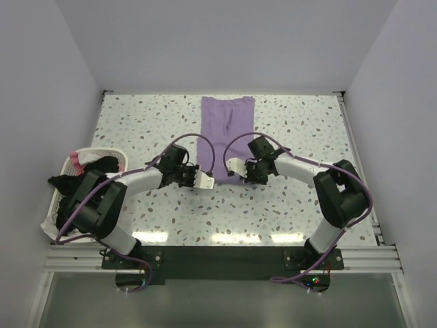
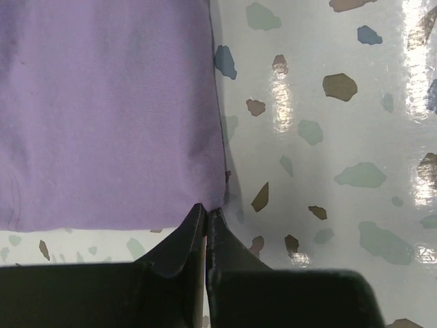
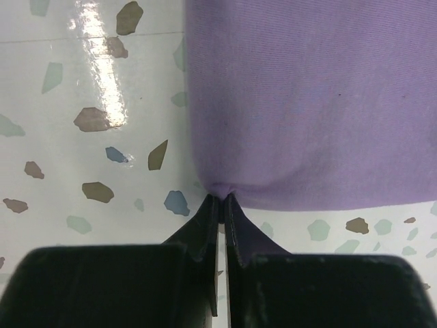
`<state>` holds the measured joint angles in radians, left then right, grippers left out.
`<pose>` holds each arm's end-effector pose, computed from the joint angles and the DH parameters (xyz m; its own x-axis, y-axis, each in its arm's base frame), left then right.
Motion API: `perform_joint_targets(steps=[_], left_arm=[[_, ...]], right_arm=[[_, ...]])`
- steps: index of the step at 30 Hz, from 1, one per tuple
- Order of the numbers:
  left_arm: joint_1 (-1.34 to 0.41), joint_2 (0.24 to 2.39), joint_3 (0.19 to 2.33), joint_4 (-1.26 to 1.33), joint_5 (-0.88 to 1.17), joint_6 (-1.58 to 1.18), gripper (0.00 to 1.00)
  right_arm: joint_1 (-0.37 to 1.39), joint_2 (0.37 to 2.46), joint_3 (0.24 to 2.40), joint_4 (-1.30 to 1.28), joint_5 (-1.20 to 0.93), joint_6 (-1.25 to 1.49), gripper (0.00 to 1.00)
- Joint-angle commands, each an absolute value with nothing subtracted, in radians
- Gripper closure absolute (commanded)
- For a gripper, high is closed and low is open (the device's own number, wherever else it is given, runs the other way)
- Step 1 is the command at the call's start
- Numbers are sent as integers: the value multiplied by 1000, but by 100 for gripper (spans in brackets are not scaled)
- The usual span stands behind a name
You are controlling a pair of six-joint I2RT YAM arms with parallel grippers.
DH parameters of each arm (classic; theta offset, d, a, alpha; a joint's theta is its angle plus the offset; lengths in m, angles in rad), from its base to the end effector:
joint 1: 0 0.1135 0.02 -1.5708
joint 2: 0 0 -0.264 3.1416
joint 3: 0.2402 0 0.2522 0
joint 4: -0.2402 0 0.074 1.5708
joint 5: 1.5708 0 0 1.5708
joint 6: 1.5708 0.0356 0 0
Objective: Fold and stack the t-shirts
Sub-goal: Fold the tshirt
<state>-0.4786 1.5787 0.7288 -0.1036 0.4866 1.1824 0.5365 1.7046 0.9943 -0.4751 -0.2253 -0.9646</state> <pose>0.2497 -0.1483 0.1471 0.3250 0.7530 -0.5721 0.9151 -0.0977 0.3913 0.2718 0.1709 0.1602 0.0150 -0.9231 -0.3843 -0.9795 0.0636 -0.1910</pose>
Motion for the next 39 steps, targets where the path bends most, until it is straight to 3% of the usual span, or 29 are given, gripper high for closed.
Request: perform_joint_targets(steps=[1,16,24,28,33,39], left_arm=[[-483,1566,787,-155,529,1109,100],[-482,1447,991,-394,594,1020,100],[-561,1108,849,-587,669,902,100],[-589,971,876,-623,689,740,100],[-588,1089,982,-603,637,719,100],[-500,1308,1051,-485,621,738,100]], right_arm=[[532,1712,1031,-520,-235,-945,100],[460,1585,1281,-876,-319,-851,100],[497,1260,1151,-1120,-437,-851,100],[497,1170,1186,-1210,-463,-833,100],[467,1256,1259,-1197,-420,-850,100],[374,1512,1405,-1149,-434,-881,100]])
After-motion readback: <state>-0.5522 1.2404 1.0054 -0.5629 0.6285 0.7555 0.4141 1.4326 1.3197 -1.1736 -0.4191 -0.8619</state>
